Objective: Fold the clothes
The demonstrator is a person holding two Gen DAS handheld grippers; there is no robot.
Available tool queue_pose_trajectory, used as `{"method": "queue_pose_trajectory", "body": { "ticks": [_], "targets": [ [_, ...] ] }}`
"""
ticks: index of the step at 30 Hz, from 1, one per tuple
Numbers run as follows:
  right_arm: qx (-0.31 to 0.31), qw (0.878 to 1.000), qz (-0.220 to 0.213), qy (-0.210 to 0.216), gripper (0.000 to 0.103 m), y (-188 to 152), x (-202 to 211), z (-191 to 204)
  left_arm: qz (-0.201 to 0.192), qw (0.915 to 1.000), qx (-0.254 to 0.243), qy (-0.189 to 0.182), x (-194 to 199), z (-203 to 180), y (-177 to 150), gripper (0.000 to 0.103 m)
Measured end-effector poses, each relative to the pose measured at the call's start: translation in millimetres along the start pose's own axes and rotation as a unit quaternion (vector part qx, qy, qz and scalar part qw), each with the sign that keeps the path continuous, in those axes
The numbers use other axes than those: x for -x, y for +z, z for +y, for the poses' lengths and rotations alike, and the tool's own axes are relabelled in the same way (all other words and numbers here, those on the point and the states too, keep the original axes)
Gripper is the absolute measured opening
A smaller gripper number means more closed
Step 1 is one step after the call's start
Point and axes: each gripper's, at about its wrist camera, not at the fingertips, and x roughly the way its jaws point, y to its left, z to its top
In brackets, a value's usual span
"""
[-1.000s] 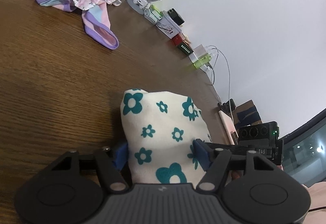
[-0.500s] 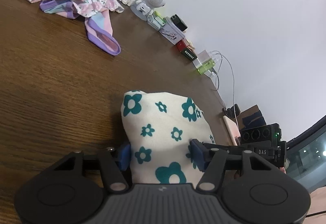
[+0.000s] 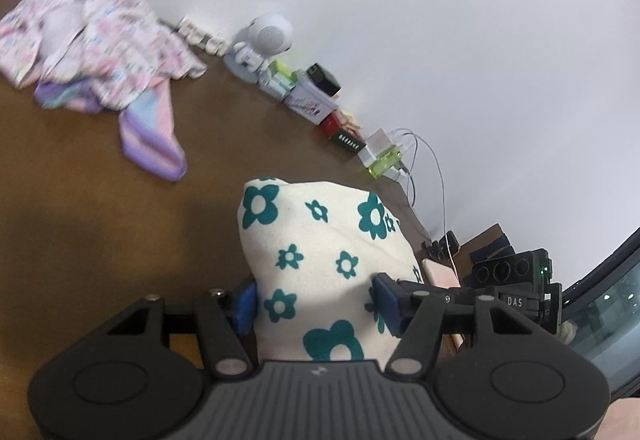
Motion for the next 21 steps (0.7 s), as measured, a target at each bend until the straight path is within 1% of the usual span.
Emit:
{"method": "queue_pose_trajectory", "body": {
  "ticks": [8, 11, 15, 18, 21],
  "targets": [
    [0.027, 0.999, -0.016, -0.006, 0.037, 59.2, 20.2, -0.8, -0.021, 0.9997, -0.016, 0.001, -35.3, -22.0, 42.9, 0.059],
    [0.035, 0.999, -0.029, -0.009, 0.037, 81.6, 24.3, -5.2, -0.03, 0.9994, -0.019, 0.003, -50.4, -27.2, 61.6, 0.059],
    [0.036, 0.998, -0.049, -0.007, 0.037, 112.7, 24.4, -16.1, -0.038, 0.9991, -0.018, 0.011, -74.4, -24.1, 88.2, 0.059],
    [0.027, 0.998, -0.053, -0.007, 0.037, 135.5, 18.6, -27.8, -0.044, 0.9987, -0.016, 0.019, -92.7, -21.1, 108.2, 0.059],
    [0.026, 0.998, -0.056, -0.016, 0.037, 157.8, 9.2, -42.3, -0.047, 0.9986, -0.01, 0.023, -111.8, -15.2, 127.9, 0.059]
  ]
}}
